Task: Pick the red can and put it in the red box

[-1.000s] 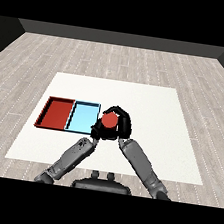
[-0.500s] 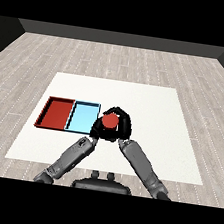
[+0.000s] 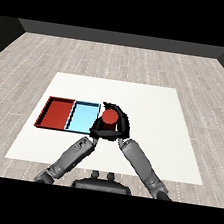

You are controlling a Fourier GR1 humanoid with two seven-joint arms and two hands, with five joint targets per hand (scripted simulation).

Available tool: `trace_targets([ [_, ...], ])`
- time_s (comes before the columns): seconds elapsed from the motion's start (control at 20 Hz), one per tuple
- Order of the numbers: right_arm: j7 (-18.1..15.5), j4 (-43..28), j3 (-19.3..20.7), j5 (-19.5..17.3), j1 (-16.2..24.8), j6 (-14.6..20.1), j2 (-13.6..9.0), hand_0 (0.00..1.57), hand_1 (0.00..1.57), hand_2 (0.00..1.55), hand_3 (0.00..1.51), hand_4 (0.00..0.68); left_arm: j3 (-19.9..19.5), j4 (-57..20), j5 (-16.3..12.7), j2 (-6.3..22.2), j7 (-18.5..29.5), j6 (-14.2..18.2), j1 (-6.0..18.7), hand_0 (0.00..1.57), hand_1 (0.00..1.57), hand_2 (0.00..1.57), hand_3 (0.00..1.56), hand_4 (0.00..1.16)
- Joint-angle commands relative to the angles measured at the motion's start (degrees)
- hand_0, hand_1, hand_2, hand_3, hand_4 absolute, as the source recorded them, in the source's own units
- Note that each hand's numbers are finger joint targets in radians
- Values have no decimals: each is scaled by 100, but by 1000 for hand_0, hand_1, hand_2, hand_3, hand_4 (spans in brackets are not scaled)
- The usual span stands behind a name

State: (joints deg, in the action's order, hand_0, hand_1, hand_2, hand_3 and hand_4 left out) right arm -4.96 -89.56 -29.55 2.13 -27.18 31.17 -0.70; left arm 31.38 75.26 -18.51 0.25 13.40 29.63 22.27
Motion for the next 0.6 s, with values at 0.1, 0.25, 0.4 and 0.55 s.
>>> trace_targets([
  [0.1,132,297,451,-58,-294,-410,68,0,0,0,0,0,164,538,236,-23,-365,395,-21,1571,1571,1571,1494,1127],
  [0.25,-187,274,75,-121,70,161,70,0,0,0,0,0,-168,145,206,10,194,-246,-354,1571,1571,1571,1502,1131],
  [0.4,109,1,435,-216,60,10,70,0,0,0,0,0,75,148,95,-24,-165,115,45,1571,1571,1571,1501,1133],
  [0.55,600,-304,107,-423,-148,372,70,0,0,0,0,0,-6,104,127,-24,19,43,-28,1571,1571,1571,1497,1139],
])
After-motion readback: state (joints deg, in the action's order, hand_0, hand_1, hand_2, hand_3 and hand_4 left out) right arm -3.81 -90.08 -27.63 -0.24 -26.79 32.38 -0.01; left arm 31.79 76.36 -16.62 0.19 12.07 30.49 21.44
